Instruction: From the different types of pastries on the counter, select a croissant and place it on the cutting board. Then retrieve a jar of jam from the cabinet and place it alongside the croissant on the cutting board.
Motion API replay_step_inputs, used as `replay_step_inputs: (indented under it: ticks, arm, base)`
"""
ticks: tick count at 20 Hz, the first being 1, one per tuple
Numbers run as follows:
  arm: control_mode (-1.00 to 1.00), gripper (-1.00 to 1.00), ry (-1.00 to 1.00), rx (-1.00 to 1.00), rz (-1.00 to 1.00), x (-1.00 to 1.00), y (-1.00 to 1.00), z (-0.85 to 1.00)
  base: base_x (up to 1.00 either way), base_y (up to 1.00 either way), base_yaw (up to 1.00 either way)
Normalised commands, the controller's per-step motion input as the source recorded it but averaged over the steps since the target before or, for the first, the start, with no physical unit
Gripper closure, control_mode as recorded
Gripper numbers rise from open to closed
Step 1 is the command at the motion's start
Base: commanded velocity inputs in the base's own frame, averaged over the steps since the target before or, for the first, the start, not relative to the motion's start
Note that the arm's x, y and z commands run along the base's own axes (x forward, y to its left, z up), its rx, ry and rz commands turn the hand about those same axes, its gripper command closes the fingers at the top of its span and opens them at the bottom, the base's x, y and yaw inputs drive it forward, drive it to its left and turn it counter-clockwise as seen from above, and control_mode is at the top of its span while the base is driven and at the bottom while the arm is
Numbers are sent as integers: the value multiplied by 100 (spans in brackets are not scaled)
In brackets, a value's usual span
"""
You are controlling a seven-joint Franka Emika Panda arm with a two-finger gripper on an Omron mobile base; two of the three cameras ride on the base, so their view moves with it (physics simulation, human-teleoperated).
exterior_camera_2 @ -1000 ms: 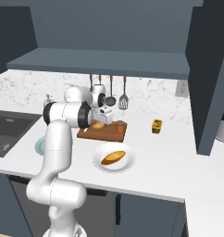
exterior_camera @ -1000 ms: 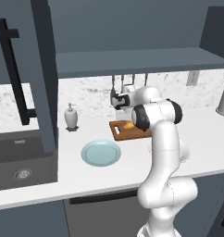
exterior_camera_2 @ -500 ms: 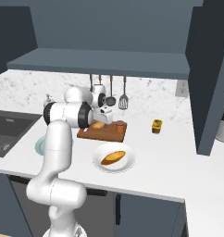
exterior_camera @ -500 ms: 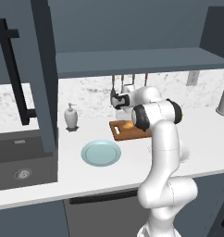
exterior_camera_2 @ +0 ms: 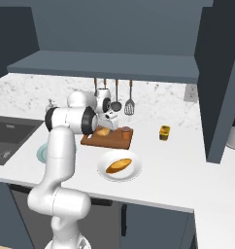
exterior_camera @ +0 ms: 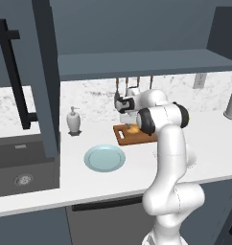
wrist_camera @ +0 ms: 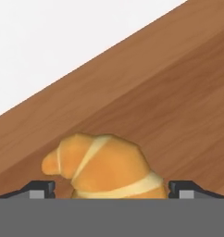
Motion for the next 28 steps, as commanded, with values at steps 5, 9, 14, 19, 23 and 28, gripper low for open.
replay_step_inputs:
  ticks: [5, 9, 14, 19, 23, 28]
  arm:
    - [-100, -100, -5, -1, 3, 0, -4, 9]
    - [-100, -100, -5, 0, 4, -1, -18, 24]
    - [-100, -100, -2, 0, 6, -2, -5, 36]
    - [-100, -100, 0, 7, 7, -12, 0, 17]
    - [-100, -100, 0, 0, 5, -56, -2, 14]
    - [-100, -100, 0, 0, 4, -70, -1, 18]
  base:
    - [0, 0, 0]
    - [0, 0, 0]
    - [0, 0, 0]
    - [0, 0, 0]
    - [0, 0, 0]
    - [0, 0, 0]
